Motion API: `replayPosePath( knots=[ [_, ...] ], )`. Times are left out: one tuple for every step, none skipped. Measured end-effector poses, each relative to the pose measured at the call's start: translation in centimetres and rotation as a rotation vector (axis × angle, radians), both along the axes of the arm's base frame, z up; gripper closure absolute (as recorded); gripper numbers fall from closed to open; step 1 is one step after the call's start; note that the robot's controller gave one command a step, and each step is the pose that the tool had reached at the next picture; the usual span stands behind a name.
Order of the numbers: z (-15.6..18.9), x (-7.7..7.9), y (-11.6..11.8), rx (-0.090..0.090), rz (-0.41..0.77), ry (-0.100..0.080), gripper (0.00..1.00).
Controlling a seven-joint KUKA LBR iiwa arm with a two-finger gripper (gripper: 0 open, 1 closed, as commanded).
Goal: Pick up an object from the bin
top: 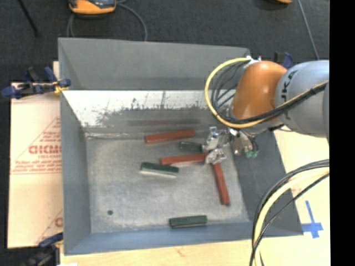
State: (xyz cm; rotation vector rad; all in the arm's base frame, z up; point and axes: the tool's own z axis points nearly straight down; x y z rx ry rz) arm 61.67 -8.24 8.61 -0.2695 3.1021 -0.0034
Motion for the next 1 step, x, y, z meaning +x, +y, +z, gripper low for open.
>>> replayPosePath(
  knots=[
    [0.00,0.00,0.00,0.000,0.000,0.000,1.00]
  ],
)
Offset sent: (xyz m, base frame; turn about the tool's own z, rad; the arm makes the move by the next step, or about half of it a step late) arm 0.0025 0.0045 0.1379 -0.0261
